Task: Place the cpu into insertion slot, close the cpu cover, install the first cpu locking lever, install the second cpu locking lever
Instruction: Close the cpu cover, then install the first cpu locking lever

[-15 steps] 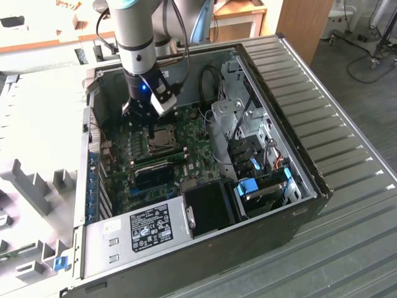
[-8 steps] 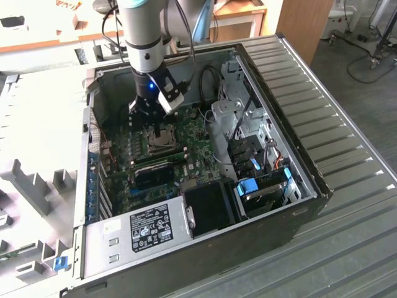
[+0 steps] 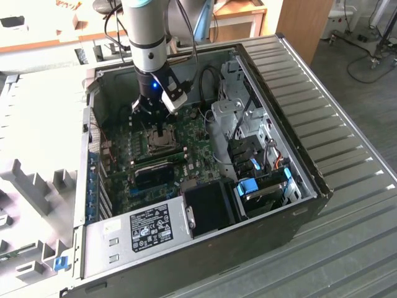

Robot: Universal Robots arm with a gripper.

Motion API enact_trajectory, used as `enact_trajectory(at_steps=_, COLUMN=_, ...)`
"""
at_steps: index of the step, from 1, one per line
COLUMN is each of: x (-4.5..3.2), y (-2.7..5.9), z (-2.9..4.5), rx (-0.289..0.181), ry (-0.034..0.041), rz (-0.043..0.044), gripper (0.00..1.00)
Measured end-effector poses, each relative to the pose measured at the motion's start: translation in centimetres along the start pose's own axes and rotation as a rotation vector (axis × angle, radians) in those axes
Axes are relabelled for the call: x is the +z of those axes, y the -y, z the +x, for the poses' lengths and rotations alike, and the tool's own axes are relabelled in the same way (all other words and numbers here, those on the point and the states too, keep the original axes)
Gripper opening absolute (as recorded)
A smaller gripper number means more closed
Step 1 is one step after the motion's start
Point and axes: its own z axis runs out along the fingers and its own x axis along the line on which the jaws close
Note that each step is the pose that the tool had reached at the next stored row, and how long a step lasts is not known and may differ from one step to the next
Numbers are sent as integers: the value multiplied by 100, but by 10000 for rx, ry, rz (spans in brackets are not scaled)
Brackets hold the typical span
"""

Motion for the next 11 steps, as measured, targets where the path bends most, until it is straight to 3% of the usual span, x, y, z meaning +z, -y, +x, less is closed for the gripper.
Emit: enact_trajectory(at_steps=11, x=0, y=0, z=0, rx=34, ry=0, rz=0, gripper=11)
